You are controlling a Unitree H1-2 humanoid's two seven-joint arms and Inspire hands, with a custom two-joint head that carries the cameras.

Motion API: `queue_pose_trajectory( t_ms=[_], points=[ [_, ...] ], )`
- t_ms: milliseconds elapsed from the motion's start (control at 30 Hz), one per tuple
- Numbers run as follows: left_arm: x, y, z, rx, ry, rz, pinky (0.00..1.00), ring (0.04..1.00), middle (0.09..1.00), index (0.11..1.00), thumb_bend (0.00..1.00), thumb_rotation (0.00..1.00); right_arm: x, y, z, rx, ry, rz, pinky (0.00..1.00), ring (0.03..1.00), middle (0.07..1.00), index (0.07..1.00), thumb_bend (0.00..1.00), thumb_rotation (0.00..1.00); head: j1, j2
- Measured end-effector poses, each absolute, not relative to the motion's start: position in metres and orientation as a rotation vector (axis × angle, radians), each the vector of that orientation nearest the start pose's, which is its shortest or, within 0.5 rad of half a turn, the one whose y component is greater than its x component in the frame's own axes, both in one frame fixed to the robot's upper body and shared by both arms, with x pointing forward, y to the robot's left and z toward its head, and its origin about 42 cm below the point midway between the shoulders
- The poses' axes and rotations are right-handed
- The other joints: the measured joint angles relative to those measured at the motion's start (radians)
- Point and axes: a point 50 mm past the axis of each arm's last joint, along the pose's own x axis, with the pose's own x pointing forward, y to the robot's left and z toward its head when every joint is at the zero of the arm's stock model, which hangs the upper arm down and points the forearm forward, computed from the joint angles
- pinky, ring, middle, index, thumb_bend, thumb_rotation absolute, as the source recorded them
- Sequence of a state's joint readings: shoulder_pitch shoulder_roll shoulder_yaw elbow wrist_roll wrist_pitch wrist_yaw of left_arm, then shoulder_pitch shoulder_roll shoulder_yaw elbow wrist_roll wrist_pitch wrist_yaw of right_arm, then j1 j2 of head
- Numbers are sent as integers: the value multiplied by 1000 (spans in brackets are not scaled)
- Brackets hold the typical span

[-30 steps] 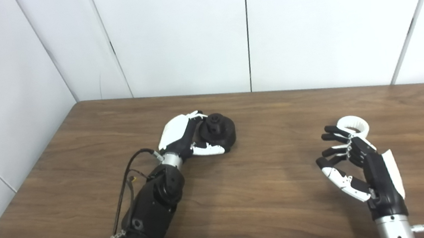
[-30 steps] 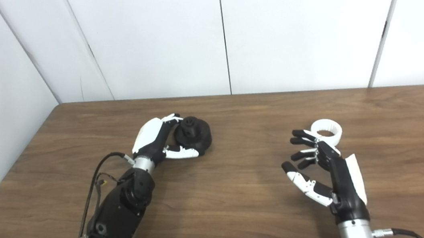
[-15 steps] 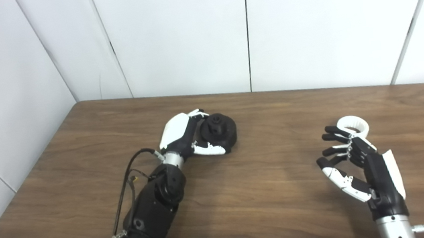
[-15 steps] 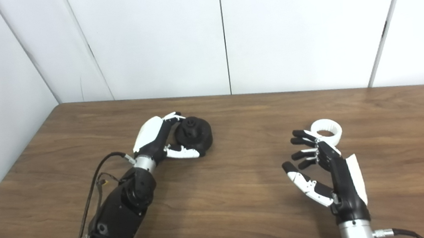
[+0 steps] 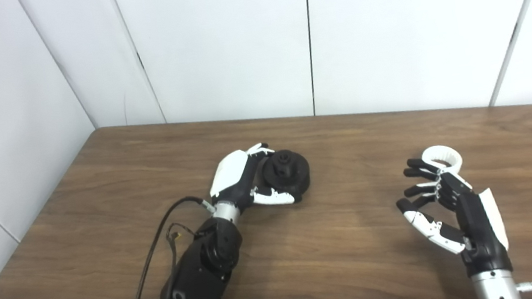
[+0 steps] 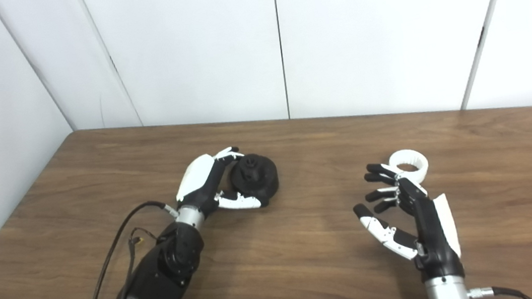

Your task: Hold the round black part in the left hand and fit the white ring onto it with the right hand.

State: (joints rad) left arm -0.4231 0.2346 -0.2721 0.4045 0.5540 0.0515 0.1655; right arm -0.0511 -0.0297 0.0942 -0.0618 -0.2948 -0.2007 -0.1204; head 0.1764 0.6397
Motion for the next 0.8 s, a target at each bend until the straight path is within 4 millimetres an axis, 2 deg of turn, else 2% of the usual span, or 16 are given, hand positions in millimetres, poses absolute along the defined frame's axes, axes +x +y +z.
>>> queue_pose_trajectory(
  t_ms=[133, 267, 433, 733, 800],
  points=[
    [405, 215, 122, 883, -102, -98, 946, 943, 920, 627, 838, 301, 295, -190, 141, -295, -343, 5, 475, 589, 718, 757, 531, 262, -2, 0],
    [388, 208, 120, 855, -105, -113, 973, 953, 922, 630, 829, 291, 295, -192, 141, -299, -339, 4, 470, 583, 716, 755, 531, 263, -3, -2],
    [366, 194, 115, 813, -109, -133, 969, 950, 920, 625, 835, 282, 295, -192, 141, -303, -339, 5, 469, 582, 716, 756, 526, 265, -12, 0],
    [334, 185, 117, 791, -131, -176, 937, 937, 917, 609, 853, 279, 296, -191, 141, -307, -335, 5, 471, 581, 717, 755, 520, 256, -20, 3],
    [327, 184, 119, 786, -131, -192, 940, 943, 923, 610, 853, 304, 296, -191, 141, -307, -335, 5, 469, 579, 718, 755, 516, 242, -26, 5]
  ],
)
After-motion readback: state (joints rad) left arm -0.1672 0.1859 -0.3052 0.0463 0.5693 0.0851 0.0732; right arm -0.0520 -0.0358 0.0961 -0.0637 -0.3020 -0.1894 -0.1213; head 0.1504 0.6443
